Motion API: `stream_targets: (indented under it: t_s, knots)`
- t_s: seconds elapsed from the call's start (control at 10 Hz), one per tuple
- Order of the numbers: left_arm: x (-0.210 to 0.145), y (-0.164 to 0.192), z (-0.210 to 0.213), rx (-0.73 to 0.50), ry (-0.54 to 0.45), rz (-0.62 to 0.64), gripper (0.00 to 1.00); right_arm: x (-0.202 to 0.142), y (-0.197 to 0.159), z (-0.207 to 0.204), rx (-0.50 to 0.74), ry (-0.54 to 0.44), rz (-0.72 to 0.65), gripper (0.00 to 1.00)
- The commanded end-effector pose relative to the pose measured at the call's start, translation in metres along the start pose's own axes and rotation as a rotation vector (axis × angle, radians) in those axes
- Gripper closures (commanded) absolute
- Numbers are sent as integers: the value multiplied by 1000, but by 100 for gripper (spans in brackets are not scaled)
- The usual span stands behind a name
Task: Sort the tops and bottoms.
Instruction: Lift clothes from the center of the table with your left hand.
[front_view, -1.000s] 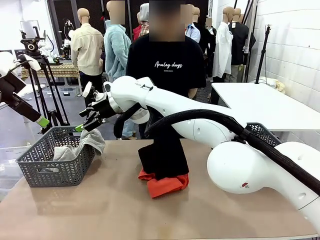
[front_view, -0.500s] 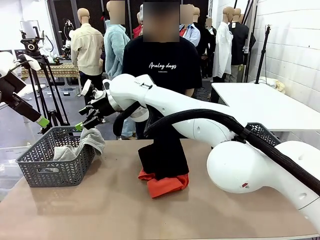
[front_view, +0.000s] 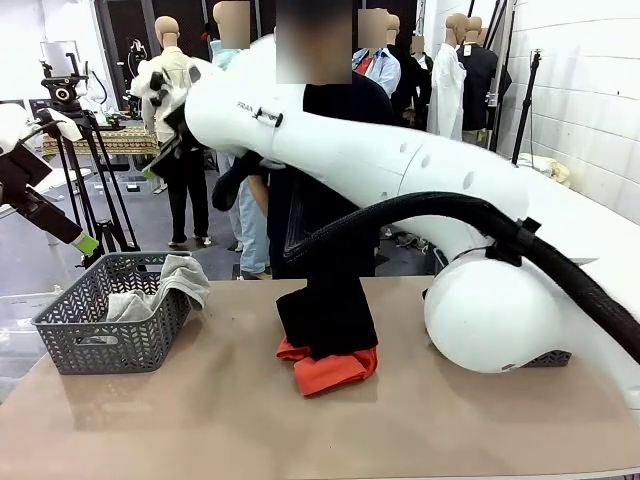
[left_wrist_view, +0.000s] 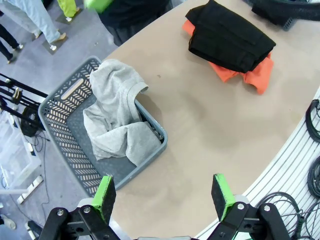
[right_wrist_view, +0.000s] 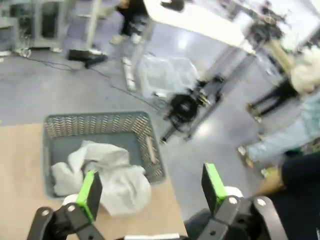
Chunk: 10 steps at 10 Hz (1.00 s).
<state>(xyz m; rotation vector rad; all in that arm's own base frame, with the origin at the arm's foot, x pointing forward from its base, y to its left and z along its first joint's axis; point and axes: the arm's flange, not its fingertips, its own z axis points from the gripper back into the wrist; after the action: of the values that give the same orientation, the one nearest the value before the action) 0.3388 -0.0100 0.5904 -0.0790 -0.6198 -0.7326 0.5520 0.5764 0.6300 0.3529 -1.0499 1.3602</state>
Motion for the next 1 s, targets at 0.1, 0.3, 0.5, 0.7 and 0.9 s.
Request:
stream_targets:
  t_s: [0.1, 0.3, 0.5, 0.7, 0.9]
  knots:
    - [0, 0, 0, 1, 1, 0, 0, -115, 149, 179, -166, 212, -211, 0]
    - [0, 0, 0, 1, 1, 0, 0, -122, 164, 207, -176, 291, -350, 0]
    - [0, 0, 0, 1, 1, 0, 0, -131, 166, 208, -105, 335, -429, 0]
    - [0, 0, 0, 1, 1, 0, 0, -11, 49, 129, -146, 326, -384, 0]
    - [0, 0, 0, 1, 1, 0, 0, -11, 49, 129, -146, 326, -384, 0]
